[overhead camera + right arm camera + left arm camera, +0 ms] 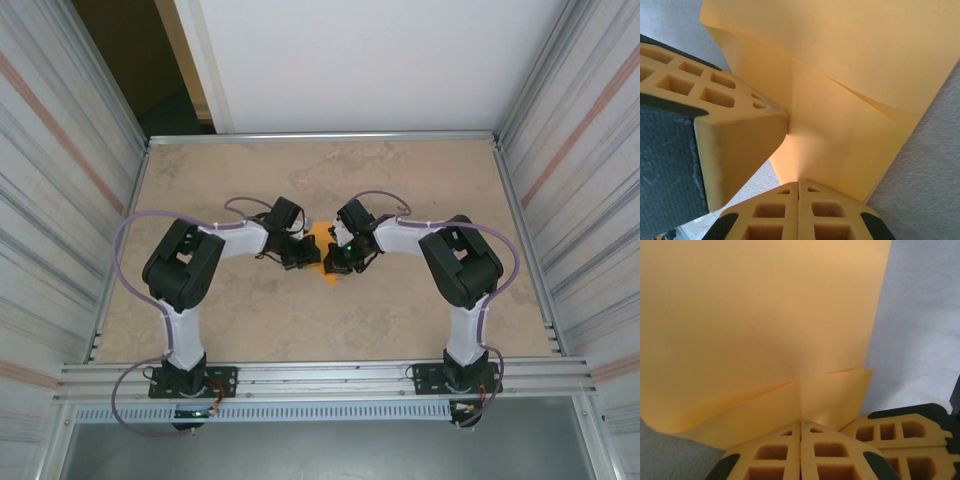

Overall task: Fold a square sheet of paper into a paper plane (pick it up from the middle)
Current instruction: Third fold the triangle at the center of the table.

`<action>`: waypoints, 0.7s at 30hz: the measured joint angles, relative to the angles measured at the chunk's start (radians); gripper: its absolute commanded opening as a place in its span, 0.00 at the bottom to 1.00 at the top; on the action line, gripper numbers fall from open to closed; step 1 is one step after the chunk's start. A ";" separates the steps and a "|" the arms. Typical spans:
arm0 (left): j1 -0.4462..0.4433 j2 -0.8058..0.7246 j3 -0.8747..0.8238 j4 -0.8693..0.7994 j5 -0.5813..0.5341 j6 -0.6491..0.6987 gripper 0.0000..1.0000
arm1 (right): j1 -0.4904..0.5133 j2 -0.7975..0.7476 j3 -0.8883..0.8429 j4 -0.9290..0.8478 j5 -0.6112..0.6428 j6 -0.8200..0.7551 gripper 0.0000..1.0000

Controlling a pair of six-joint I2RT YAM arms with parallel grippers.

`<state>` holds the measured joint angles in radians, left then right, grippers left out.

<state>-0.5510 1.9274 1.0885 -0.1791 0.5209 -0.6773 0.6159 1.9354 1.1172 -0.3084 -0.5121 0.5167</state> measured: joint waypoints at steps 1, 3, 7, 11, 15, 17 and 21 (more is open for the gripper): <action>0.003 0.002 0.001 0.000 0.000 0.000 0.08 | 0.000 0.001 0.002 -0.003 0.000 0.000 0.01; 0.010 0.003 0.001 0.000 0.002 0.002 0.08 | 0.000 0.002 0.005 -0.009 0.003 0.000 0.01; 0.042 0.006 0.002 -0.008 0.015 0.027 0.09 | 0.000 0.003 0.007 -0.018 0.015 0.000 0.00; 0.102 0.018 0.020 -0.031 0.033 0.061 0.09 | 0.000 0.003 0.007 -0.018 0.016 0.000 0.00; 0.157 0.033 0.049 -0.061 0.036 0.088 0.09 | -0.001 0.003 0.007 -0.018 0.015 0.000 0.00; 0.177 0.040 0.068 -0.082 0.033 0.101 0.09 | -0.001 0.003 0.007 -0.018 0.014 0.000 0.00; 0.200 0.050 0.117 -0.132 -0.013 0.129 0.12 | 0.000 0.003 0.014 -0.023 0.014 0.000 0.02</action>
<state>-0.3515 1.9770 1.2060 -0.3107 0.5076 -0.5488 0.6155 1.9385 1.1309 -0.3309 -0.4980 0.5163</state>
